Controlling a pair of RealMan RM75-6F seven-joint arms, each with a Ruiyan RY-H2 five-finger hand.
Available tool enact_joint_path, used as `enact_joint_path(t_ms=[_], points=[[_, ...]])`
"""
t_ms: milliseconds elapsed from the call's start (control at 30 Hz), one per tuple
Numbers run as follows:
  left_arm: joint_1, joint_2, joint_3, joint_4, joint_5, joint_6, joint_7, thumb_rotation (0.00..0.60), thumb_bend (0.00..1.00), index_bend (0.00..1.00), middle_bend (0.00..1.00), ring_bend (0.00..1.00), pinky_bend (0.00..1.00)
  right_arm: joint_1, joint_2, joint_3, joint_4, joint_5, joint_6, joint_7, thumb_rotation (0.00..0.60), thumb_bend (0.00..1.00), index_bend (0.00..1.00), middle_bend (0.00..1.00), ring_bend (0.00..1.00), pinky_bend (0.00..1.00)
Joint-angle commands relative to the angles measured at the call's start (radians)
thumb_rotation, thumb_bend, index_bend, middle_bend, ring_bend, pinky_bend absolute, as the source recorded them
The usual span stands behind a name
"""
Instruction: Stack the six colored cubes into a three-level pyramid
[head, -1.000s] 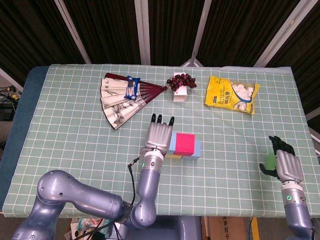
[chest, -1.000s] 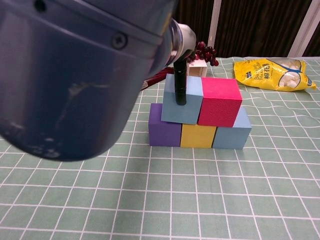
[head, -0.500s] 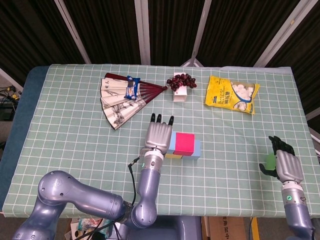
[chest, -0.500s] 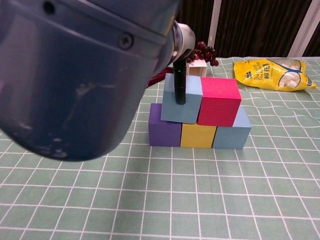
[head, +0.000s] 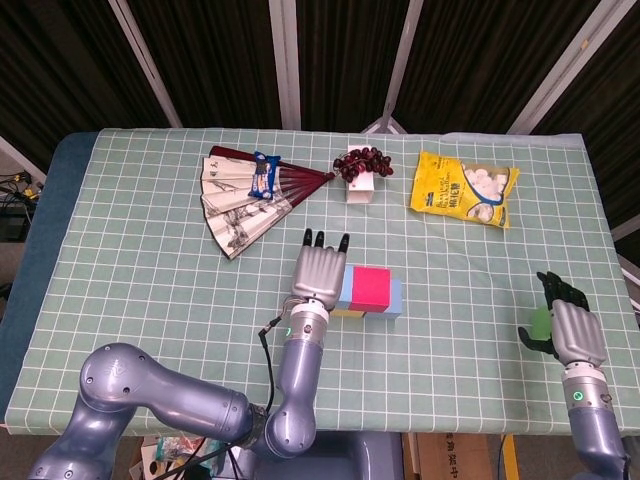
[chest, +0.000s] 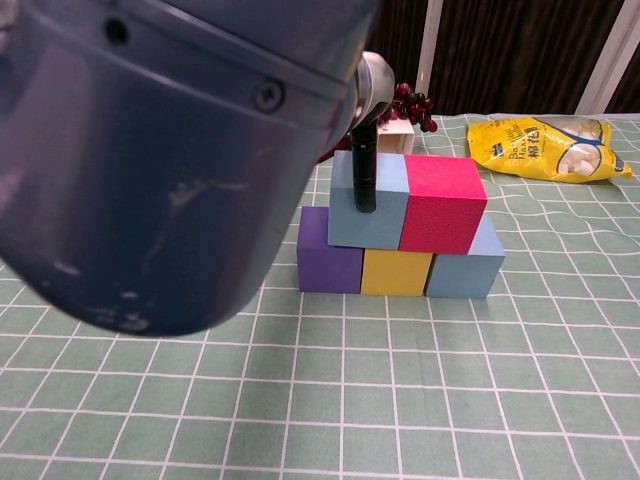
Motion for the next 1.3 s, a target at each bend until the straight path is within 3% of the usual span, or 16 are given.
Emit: enact_joint_path(t_ms=[33, 1033, 1300], points=[[0.001, -0.001, 0.0, 0.001, 0.001, 0.001, 0.001, 0.6, 0.28, 0.0, 0.48, 0.09, 0.07, 0.0, 0.0, 0.0, 0.0, 0.0, 0.0, 0.0, 0.6, 0.34, 0.0, 0.0, 0.0, 0.0], [0.016, -0.016, -0.003, 0.025, 0.017, -0.022, 0.003, 0.6, 0.28, 0.0, 0.48, 0.09, 0.07, 0.002, -0.002, -0.002, 0.003, 0.002, 0.0, -0.004, 0.6, 0.34, 0.0, 0.0, 0.0, 0.0], [0.019, -0.018, -0.004, 0.023, 0.016, -0.025, 0.008, 0.6, 0.26, 0.0, 0.44, 0.09, 0.07, 0.002, -0.002, -0.003, 0.003, 0.001, 0.001, -0.004, 0.6, 0.34, 0.0, 0.0, 0.0, 0.0]])
